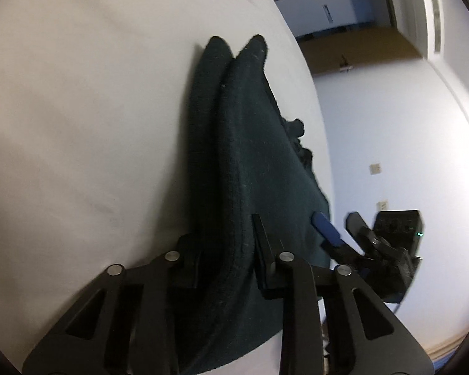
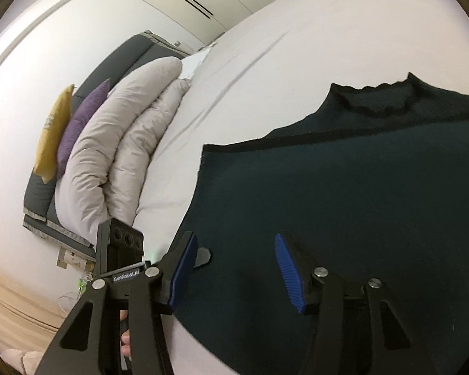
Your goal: Fold small clothes
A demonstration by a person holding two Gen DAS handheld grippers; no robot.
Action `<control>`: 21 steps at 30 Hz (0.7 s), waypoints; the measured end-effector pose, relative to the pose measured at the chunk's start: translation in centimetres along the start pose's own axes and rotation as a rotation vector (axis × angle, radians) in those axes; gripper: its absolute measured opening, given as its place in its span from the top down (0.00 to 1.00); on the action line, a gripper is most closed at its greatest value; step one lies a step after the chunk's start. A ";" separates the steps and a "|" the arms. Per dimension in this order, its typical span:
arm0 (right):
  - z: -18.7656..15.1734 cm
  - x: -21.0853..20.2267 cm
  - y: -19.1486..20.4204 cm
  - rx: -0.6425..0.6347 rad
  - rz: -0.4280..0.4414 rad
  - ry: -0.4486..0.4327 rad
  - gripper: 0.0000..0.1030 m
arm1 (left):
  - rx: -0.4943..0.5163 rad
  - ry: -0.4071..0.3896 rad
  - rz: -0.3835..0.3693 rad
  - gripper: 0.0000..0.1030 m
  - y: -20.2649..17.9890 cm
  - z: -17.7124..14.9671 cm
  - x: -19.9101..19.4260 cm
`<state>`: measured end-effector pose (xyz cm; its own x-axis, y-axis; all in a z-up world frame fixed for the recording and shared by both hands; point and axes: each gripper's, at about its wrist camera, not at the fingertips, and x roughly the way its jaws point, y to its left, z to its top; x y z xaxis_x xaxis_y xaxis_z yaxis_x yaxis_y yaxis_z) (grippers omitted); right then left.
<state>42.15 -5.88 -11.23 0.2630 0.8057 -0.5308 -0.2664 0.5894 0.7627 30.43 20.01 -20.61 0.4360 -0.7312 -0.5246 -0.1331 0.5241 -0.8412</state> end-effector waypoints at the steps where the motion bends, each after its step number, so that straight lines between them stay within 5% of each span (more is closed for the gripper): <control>1: 0.3 0.4 -0.1 0.012 0.008 0.004 0.48 | 0.000 -0.001 -0.003 0.77 -0.1 0.0 0.1; 6: 0.9 3.4 -0.4 0.018 -0.065 0.095 0.57 | -0.018 -0.020 -0.009 0.82 -0.1 0.1 0.4; 9: 0.5 4.2 -1.3 0.037 -0.100 0.104 0.76 | -0.012 -0.044 0.008 0.84 -0.6 -0.1 1.1; 11: 0.4 4.3 -2.5 0.076 -0.112 0.097 1.00 | -0.004 -0.059 0.019 0.84 -0.4 -0.5 0.6; 18: -0.3 3.9 -3.7 0.073 -0.064 0.047 1.00 | 0.131 -0.128 0.150 0.85 -3.9 -1.5 0.8; 19: -0.2 3.4 -3.8 0.085 -0.045 0.046 0.94 | 0.161 -0.137 0.176 0.85 -4.8 -1.7 0.8; 21: 0.3 1.6 -4.2 0.143 0.044 0.040 0.58 | 0.249 -0.164 0.237 0.85 -7.5 -2.4 1.2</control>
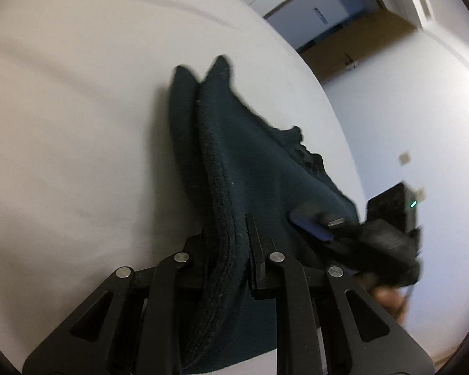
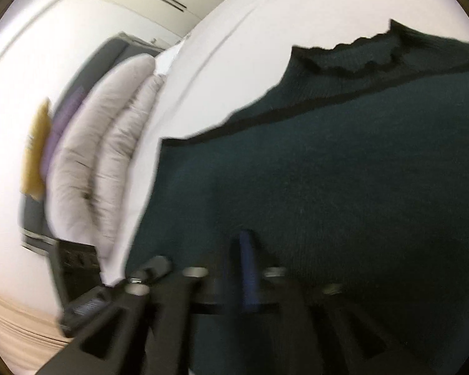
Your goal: Fold small clothes
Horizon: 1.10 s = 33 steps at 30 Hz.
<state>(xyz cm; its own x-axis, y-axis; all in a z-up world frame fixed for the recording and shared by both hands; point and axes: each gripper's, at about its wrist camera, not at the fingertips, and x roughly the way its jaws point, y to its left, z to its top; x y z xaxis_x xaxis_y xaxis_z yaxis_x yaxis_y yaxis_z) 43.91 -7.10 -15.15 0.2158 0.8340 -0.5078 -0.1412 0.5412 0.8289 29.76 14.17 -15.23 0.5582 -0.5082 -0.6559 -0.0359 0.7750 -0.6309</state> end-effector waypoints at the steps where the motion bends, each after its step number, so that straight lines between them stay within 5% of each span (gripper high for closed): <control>1: 0.2 -0.9 -0.1 0.013 0.039 -0.011 0.36 | 0.040 -0.017 0.029 0.85 -1.6 -0.1 -0.1; 4: 1.3 -3.7 -0.1 0.021 0.125 -0.019 0.21 | 0.139 -0.059 0.088 0.85 -6.1 -0.7 0.8; 8: 2.6 -4.9 0.5 -0.031 0.165 0.053 0.19 | 0.329 -0.101 0.245 0.85 -11.9 -3.6 3.8; 14: 4.8 -4.6 1.0 -0.061 0.223 0.091 0.10 | 0.430 -0.126 0.366 0.85 -14.6 -6.2 6.8; 19: 5.3 -1.8 1.2 -0.060 0.130 0.186 0.09 | 0.495 -0.143 0.427 0.85 -15.3 -7.3 7.1; 21: 5.3 -0.5 1.3 -0.054 0.128 0.210 0.18 | 0.525 -0.138 0.459 0.85 -15.7 -7.6 8.0; 23: 5.2 0.2 1.7 -0.085 0.119 0.222 0.45 | 0.564 -0.139 0.501 0.85 -16.5 -8.1 9.1; 26: 4.7 0.4 2.6 -0.164 0.023 0.217 0.71 | 0.591 -0.140 0.531 0.84 -17.2 -8.8 9.0; 29: 4.8 -1.2 2.2 -0.188 -0.029 0.175 0.86 | 0.617 -0.134 0.541 0.84 -18.0 -9.5 9.4; 33: 4.7 -4.1 0.5 -0.206 -0.086 0.125 0.88 | 0.672 -0.110 0.520 0.84 -20.2 -10.6 10.2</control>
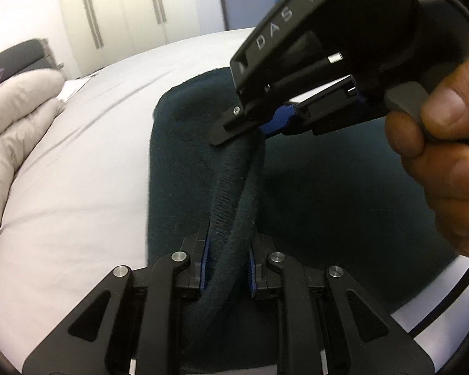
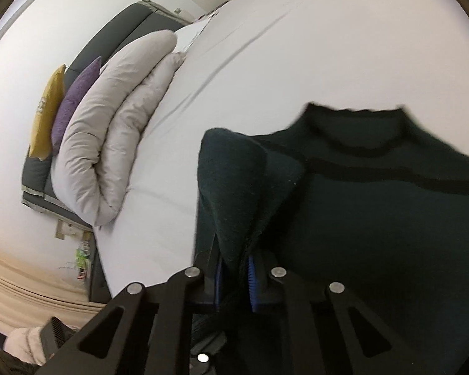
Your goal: Fold small clothes
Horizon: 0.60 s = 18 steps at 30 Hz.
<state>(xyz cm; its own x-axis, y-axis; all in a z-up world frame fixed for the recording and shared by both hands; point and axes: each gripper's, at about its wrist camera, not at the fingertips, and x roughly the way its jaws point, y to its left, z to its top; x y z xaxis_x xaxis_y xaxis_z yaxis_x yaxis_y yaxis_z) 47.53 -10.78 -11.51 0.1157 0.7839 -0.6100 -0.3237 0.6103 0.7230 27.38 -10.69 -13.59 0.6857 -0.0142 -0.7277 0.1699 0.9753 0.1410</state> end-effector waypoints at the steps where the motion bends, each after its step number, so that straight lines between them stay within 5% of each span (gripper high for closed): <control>1: -0.4 -0.8 -0.4 -0.006 -0.010 -0.012 0.88 | 0.019 -0.002 -0.007 0.84 -1.1 0.4 -0.1; 18: -3.3 -15.7 -13.5 0.093 -0.065 -0.162 0.88 | 0.187 -0.032 -0.171 0.84 -19.0 5.0 -0.1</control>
<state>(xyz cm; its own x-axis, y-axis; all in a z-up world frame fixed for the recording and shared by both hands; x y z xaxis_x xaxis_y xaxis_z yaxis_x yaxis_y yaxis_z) 47.00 -31.65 -12.75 0.2852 0.7458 -0.6020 -0.2234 0.6625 0.7150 27.60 -30.33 -12.86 0.6573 -0.1850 -0.7305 0.4113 0.9003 0.1421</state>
